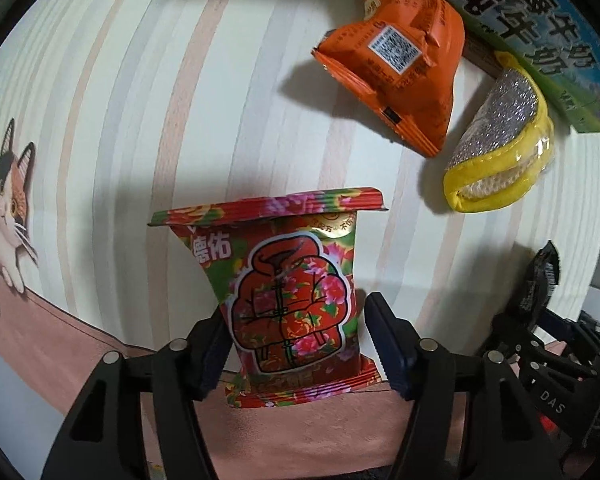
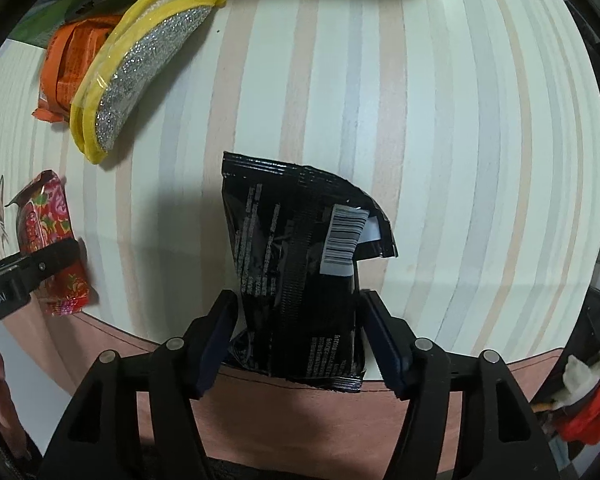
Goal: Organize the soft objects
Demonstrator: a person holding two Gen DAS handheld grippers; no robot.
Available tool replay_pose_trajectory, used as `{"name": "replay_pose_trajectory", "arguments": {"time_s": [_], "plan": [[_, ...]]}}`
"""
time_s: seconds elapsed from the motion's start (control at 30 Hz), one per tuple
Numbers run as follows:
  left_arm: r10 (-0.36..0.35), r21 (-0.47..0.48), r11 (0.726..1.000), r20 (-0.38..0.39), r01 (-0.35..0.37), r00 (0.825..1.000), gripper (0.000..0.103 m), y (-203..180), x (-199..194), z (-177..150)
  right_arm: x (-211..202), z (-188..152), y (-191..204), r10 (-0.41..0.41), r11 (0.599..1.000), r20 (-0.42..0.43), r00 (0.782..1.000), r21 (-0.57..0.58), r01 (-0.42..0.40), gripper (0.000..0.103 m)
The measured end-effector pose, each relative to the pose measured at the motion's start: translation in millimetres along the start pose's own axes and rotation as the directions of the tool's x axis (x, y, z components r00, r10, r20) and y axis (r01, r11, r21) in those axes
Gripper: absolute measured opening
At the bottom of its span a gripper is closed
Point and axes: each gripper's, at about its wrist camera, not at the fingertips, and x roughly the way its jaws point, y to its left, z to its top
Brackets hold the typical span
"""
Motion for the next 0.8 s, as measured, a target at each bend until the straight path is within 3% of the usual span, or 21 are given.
{"name": "replay_pose_trajectory", "arguments": {"time_s": [0.17, 0.27, 0.37, 0.43, 0.47, 0.5, 0.53, 0.57, 0.7, 0.8], "plan": [[0.073, 0.018, 0.997, 0.012, -0.074, 0.997, 0.055, -29.4, 5.1, -0.5, 2.1, -1.5, 8.9, -0.042, 0.999, 0.022, 0.999, -0.009, 0.043, 0.067], [0.072, 0.006, 0.997, 0.017, -0.072, 0.997, 0.047, -37.8, 5.2, -3.2, 1.6, -5.3, 18.0, -0.065, 0.998, 0.032, 0.997, -0.019, 0.065, 0.066], [0.064, 0.015, 0.998, 0.009, -0.064, 0.998, 0.048, -43.8, 6.3, -7.2, 3.9, -9.5, 23.7, -0.067, 0.997, 0.025, 0.997, -0.026, 0.068, 0.067], [0.022, 0.007, 1.000, -0.026, -0.021, 0.999, 0.055, -37.8, 8.0, -9.5, 7.4, -10.0, 20.2, -0.055, 0.998, 0.008, 0.998, -0.010, 0.055, 0.068], [-0.017, 0.001, 1.000, -0.050, 0.017, 0.999, 0.065, -38.2, 11.4, -12.4, 8.7, -6.4, 14.8, -0.053, 0.999, 0.005, 0.999, -0.004, 0.053, 0.069], [-0.044, -0.005, 0.999, -0.056, 0.044, 0.997, 0.073, -36.9, 12.7, -14.4, 10.2, -4.8, 7.2, -0.053, 0.998, 0.001, 0.999, 0.015, 0.053, 0.073], [-0.061, -0.010, 0.998, -0.052, 0.060, 0.997, 0.076, -37.7, 13.8, -16.1, 10.5, -3.8, 0.7, -0.063, 0.998, -0.007, 0.998, 0.024, 0.063, 0.087], [-0.070, -0.014, 0.997, -0.045, 0.070, 0.997, 0.081, -40.3, 14.9, -17.6, 14.7, -4.5, -2.0, -0.070, 0.997, -0.017, 0.997, 0.027, 0.070, 0.091], [-0.062, -0.033, 0.998, -0.040, 0.061, 0.997, 0.097, -53.8, 23.5, -19.2, 18.0, -4.1, -4.5, -0.044, 0.998, -0.016, 0.999, 0.047, 0.045, 0.097], [-0.026, -0.045, 0.999, -0.040, 0.024, 0.999, 0.097, -63.3, 27.1, -19.0, 17.9, -3.4, -4.0, -0.041, 0.997, -0.001, 0.999, 0.061, 0.041, 0.097]]}}
